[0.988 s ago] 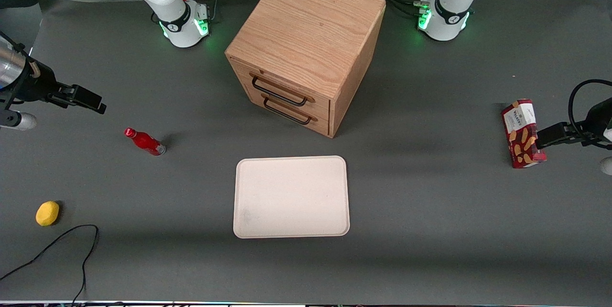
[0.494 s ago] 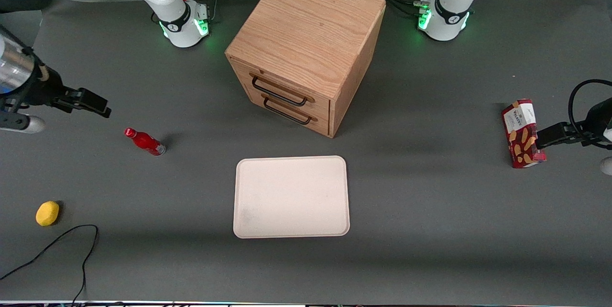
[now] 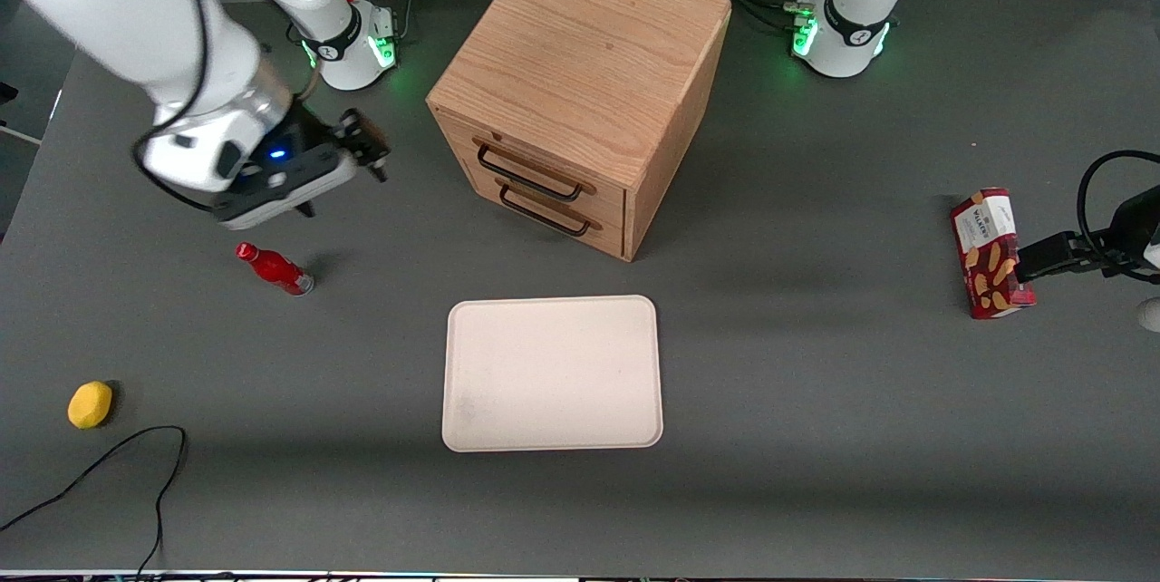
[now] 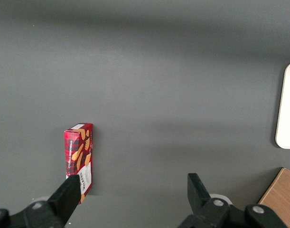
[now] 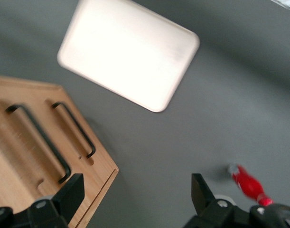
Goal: Open upper drawer
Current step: 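Move the right gripper toward the upper drawer's black handle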
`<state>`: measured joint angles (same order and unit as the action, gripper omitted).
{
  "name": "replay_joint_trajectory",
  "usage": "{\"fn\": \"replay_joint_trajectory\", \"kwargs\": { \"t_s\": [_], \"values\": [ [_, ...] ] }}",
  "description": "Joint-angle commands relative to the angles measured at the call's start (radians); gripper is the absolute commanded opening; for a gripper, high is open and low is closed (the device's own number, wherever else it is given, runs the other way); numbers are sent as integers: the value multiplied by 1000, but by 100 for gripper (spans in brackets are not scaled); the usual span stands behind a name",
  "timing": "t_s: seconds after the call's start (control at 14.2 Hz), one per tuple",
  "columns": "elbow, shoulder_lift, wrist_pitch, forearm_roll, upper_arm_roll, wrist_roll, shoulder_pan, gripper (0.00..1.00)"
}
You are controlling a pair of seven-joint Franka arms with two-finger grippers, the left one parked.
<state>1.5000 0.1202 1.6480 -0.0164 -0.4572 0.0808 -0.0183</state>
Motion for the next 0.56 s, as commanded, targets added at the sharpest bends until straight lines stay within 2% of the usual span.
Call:
{"fn": "replay_joint_trajectory", "kwargs": {
  "t_s": [0.0, 0.21, 0.49],
  "values": [
    [-43, 44, -11, -23, -102, 120, 9, 100],
    [-18, 79, -22, -189, -127, 181, 9, 100],
    [63, 113, -5, -206, -127, 334, 8, 100]
  ]
}}
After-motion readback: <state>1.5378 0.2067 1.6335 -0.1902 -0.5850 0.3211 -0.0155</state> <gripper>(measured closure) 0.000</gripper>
